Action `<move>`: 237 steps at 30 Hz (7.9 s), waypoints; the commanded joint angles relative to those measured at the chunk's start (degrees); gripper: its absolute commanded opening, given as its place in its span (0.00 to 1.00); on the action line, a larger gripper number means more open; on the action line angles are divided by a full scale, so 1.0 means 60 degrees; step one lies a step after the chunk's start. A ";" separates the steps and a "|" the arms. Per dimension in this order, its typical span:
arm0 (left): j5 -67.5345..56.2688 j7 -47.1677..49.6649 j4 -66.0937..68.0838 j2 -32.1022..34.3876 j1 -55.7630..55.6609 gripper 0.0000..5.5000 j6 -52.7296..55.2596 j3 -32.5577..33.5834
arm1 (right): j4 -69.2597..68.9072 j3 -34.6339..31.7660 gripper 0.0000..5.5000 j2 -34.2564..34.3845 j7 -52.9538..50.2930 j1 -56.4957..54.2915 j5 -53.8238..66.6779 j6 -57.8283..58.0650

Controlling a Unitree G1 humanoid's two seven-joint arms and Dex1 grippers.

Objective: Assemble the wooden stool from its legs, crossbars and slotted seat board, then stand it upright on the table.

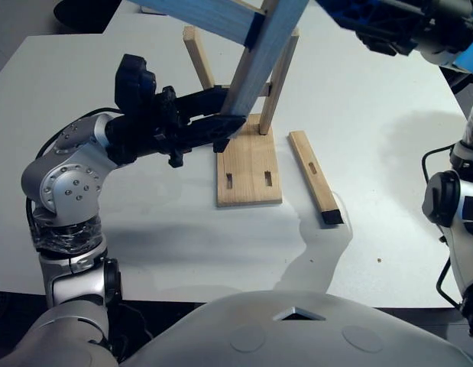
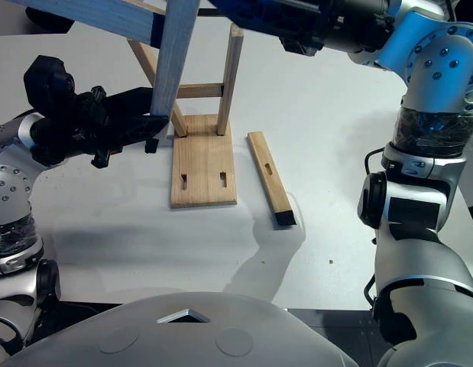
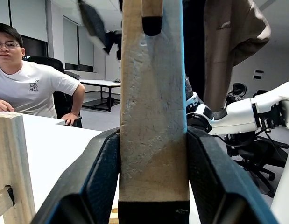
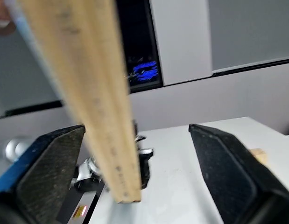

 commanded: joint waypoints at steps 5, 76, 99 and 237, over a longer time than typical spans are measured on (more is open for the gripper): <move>0.0563 -0.0484 0.0185 0.0404 0.0373 0.37 -0.0479 -0.0467 | 0.0187 0.0007 0.75 -0.0218 0.0401 -0.0664 -0.0143 -0.0126; 0.1008 0.7396 0.1348 -0.2818 0.2528 0.53 -0.3491 0.3144 | -0.1236 0.1841 0.36 -0.1541 0.2632 0.3501 -0.3823 -0.4071; 0.1120 0.7350 0.0842 -0.3763 0.3121 0.53 -0.4038 0.2317 | -0.0140 0.3848 0.36 -0.1105 0.3384 0.2929 -0.5702 -0.5540; -0.5700 0.6649 0.0159 -0.0076 -0.2579 0.38 -0.0266 0.0924 | -0.2134 -0.0888 0.56 -0.0653 -0.1726 0.2720 -0.0136 -0.1306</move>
